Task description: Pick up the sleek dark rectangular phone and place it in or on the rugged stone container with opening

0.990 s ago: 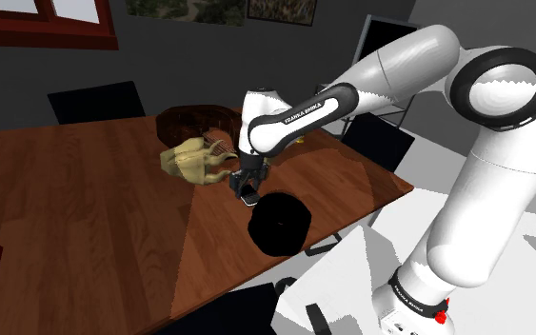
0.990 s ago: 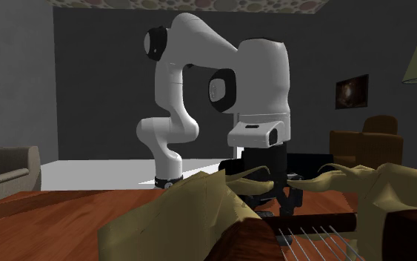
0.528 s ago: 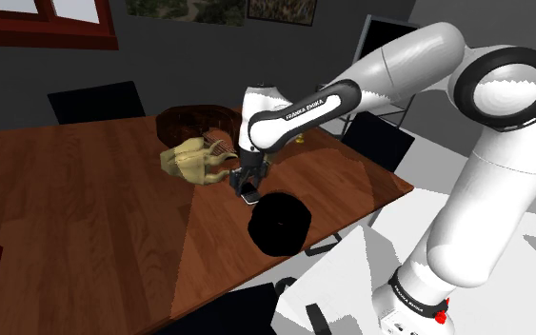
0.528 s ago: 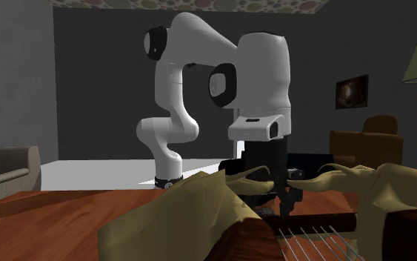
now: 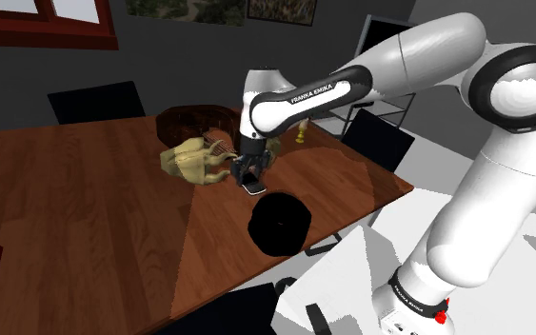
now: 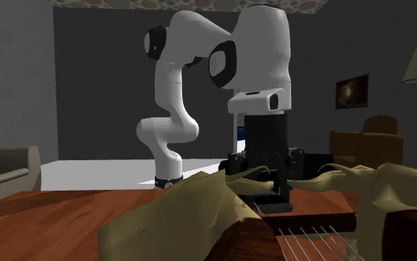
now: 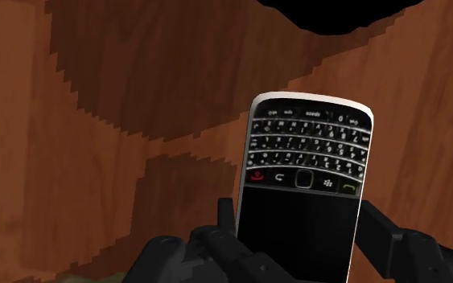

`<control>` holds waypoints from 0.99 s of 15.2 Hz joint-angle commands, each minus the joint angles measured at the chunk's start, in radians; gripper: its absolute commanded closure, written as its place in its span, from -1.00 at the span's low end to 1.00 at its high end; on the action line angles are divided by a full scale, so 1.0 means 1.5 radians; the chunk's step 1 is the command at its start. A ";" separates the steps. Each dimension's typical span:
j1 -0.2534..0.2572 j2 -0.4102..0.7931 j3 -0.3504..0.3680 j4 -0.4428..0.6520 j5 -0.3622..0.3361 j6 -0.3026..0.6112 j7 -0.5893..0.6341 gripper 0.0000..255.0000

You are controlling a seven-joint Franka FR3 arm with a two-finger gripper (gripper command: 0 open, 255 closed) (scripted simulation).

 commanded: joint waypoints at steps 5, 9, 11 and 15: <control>-0.001 -0.025 0.000 0.028 0.005 -0.052 -0.001 1.00; -0.002 -0.037 -0.001 0.050 0.007 -0.087 -0.001 1.00; -0.002 -0.043 -0.001 0.061 0.008 -0.104 -0.001 1.00; -0.003 -0.053 -0.002 0.087 0.009 -0.139 0.000 1.00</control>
